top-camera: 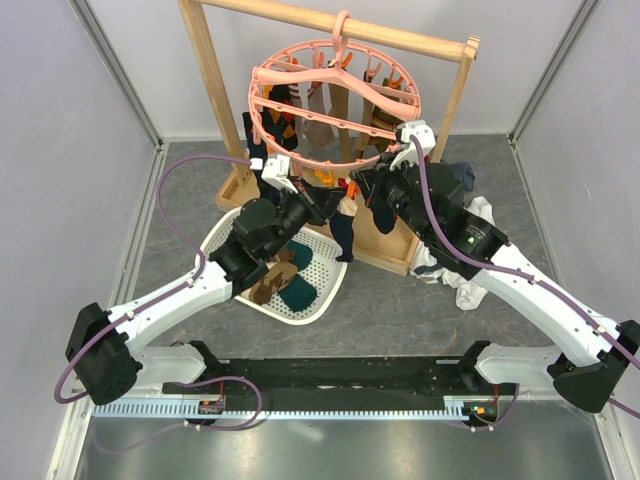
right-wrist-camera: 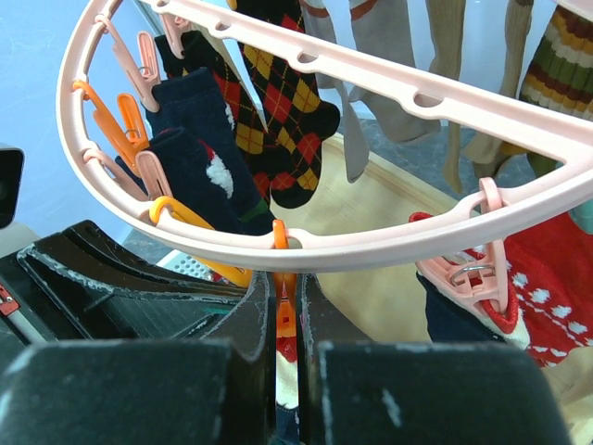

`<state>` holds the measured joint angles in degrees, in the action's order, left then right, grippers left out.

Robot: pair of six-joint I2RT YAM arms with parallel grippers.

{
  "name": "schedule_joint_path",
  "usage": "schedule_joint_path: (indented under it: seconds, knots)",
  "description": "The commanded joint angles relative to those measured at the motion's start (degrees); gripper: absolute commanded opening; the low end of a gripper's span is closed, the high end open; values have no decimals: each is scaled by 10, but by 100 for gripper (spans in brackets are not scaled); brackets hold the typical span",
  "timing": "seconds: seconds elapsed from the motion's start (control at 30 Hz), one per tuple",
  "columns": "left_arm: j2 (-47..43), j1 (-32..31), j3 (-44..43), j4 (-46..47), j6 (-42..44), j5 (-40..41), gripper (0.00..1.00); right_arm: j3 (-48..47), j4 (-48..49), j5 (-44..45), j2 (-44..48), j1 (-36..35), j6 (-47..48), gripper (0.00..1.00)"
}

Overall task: Clip the socks to the hanger
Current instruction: Clamp the sock onto the hanger.

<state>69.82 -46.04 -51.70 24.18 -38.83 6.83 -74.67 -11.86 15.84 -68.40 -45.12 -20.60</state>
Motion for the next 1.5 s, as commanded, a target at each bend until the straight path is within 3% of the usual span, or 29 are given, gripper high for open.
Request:
schedule_joint_path:
  seconds: [0.0, 0.67, 0.8, 0.93, 1.17, 1.47]
  knots:
    - [-6, -3, -33, 34, -29, 21, 2, 9, 1, -15, 5, 3, 6, 0]
    - [20, -2, -54, 49, -73, -6, 2, 52, 66, -42, 25, 19, 18, 1]
    - [20, -3, -57, 49, -75, -10, 2, 59, 75, -45, 27, 20, 19, 12]
    - [22, -3, -57, 49, -75, -13, 2, 62, 79, -47, 30, 20, 21, 33]
    - [20, -3, -59, 48, -71, -19, 5, 63, 79, -47, 41, 20, 21, 50]
    - [-20, -3, -19, 40, -29, -19, 46, 56, 62, -37, 64, 21, 34, 75]
